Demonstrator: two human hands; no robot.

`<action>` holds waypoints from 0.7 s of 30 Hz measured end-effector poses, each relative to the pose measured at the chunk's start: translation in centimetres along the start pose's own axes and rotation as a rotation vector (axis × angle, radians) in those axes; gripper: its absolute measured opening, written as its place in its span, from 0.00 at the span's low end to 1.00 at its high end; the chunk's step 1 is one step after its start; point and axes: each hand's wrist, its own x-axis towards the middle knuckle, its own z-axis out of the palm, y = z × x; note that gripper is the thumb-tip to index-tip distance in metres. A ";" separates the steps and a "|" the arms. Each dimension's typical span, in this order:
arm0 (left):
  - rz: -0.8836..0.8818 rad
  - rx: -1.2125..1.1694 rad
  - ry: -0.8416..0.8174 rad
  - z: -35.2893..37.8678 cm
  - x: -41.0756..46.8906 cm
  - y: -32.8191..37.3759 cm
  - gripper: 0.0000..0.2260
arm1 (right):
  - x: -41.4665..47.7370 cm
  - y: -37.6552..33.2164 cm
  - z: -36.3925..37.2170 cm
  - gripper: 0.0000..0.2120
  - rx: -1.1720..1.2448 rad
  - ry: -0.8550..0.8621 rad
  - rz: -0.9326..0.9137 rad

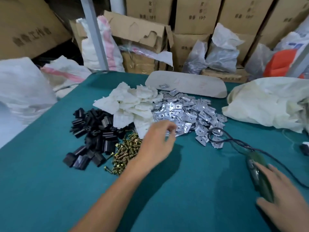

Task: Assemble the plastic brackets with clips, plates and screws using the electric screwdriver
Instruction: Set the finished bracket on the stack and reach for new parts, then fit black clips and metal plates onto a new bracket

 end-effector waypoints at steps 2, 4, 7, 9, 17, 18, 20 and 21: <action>0.007 0.246 0.077 -2.2 1.8 -1.6 0.16 | 0.9 1.2 -0.5 0.47 -0.045 -0.006 0.025; 0.038 0.499 0.113 -3.9 3.1 -3.3 0.22 | 1.9 2.2 -0.9 0.48 -0.103 0.030 0.016; 0.039 0.692 0.089 -5.0 4.5 -5.5 0.25 | 2.1 0.9 -1.3 0.41 -0.135 0.191 -0.087; 0.053 0.739 0.108 -5.3 5.3 -6.3 0.18 | 1.7 -1.6 -0.5 0.33 -0.024 0.302 -0.233; 0.147 0.643 0.299 -7.6 5.9 -5.2 0.09 | 2.4 -10.1 6.2 0.16 0.557 0.143 -0.401; 0.142 0.560 0.327 -8.0 5.7 -4.5 0.09 | 2.4 -10.2 6.8 0.17 0.574 0.138 -0.395; 0.087 0.264 0.362 -8.7 5.3 -2.7 0.08 | 2.6 -9.8 7.5 0.18 0.583 0.147 -0.387; 0.052 0.092 0.369 -8.9 5.1 -1.6 0.06 | 2.6 -9.5 7.6 0.17 0.601 0.161 -0.376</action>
